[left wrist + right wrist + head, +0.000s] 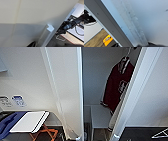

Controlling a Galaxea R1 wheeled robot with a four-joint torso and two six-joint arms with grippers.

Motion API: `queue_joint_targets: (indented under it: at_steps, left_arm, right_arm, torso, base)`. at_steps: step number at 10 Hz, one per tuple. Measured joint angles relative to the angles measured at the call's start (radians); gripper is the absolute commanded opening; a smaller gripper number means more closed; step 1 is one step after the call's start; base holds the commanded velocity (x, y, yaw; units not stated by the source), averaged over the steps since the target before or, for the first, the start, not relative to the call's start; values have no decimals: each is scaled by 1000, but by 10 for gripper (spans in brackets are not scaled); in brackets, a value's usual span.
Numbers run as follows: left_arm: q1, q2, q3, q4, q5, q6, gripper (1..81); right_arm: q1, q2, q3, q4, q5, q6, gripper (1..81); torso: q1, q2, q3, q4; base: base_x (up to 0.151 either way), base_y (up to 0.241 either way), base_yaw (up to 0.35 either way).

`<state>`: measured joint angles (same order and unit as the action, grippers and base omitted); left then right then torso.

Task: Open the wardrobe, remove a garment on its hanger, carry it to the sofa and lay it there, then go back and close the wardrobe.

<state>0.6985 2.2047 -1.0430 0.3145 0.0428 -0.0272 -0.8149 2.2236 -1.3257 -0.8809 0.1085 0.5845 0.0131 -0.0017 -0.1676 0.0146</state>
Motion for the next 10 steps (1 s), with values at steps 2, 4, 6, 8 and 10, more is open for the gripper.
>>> queue_joint_targets:
  at_steps: [2, 4, 6, 8, 10]
  left_arm:
    - [2, -6, 5, 0, -1, 0, 811]
    - [2, -7, 6, 0, 0, 0, 811]
    - [3, -9, 7, 0, 1, 0, 811]
    - [-3, -14, 7, 0, -3, 0, 811]
    - [-8, -30, 6, 0, -10, 3, 811]
  right_arm:
    - [-1, -1, 0, -3, 0, 0, 811]
    - [0, -1, 0, -3, 0, 0, 811]
    - [0, 0, 0, -3, -1, 0, 811]
    - [14, 2, 0, -3, -28, -1, 811]
    - [18, -14, 0, -6, -33, -3, 811]
  torso:
    - [0, 0, 0, 0]
    - [0, 0, 0, 0]
    - [0, 0, 0, 0]
    - [1, 1, 0, 0]
    - [2, 1, 0, 0]
  base:
    - [0, 0, 0]
    - [0, 0, 0]
    - [-33, 0, 0]
    - [-68, 0, 0]
    - [-35, 0, 0]
